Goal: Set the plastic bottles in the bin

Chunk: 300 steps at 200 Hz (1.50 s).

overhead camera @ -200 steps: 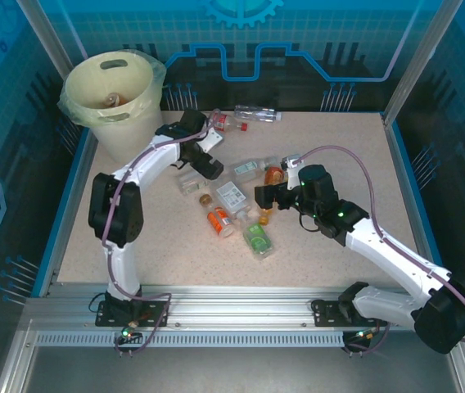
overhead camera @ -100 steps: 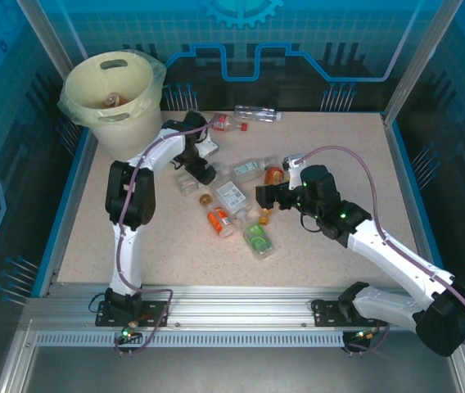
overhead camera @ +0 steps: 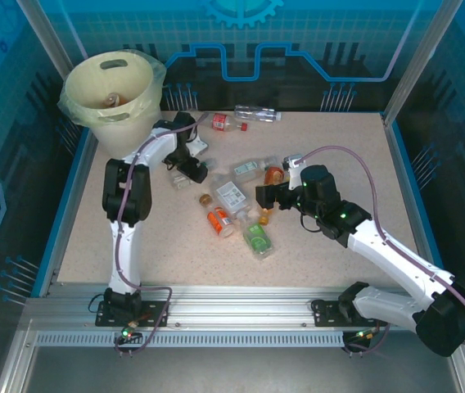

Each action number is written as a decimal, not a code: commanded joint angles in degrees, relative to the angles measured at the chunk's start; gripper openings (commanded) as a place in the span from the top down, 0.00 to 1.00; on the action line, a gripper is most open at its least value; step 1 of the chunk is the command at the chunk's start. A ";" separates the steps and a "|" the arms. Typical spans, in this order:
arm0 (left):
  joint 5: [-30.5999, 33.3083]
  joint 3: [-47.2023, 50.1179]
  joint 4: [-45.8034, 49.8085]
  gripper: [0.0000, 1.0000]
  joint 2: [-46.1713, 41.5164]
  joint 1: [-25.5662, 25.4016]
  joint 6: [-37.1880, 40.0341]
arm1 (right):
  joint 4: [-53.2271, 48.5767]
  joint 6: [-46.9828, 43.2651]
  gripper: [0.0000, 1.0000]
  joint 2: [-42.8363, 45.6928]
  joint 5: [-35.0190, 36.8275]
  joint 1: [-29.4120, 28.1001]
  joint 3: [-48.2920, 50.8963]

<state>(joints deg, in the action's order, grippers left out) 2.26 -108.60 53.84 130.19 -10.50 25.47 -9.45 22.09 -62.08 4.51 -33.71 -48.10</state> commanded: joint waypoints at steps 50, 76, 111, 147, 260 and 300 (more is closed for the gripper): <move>-2.34 1.53 -3.18 0.29 0.30 -0.40 -1.42 | -0.21 0.63 0.00 0.30 0.32 0.02 -1.07; -2.71 3.69 -6.38 0.39 -1.22 -0.40 -2.51 | -0.35 0.59 0.00 0.30 0.23 -0.03 -1.11; -2.45 5.73 -9.81 0.50 -3.90 -0.31 -3.75 | -0.52 0.25 0.00 0.50 0.46 0.03 -1.09; -3.45 6.92 -12.61 0.56 -6.49 -0.31 -5.55 | 0.17 0.15 0.00 0.47 -0.40 -0.03 -0.99; -11.13 12.22 -23.87 0.61 -17.34 -0.31 -12.16 | 5.11 -1.61 0.00 1.35 -6.49 -0.06 0.20; -15.40 9.55 -29.06 0.62 -21.23 -0.31 -20.01 | 6.55 -1.70 0.00 1.09 -6.99 -0.30 -0.12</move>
<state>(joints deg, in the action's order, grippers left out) -7.79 -96.97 30.13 113.45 -10.72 11.77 -5.23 21.17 -61.71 -1.17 -33.71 -48.07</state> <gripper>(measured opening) 0.558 0.997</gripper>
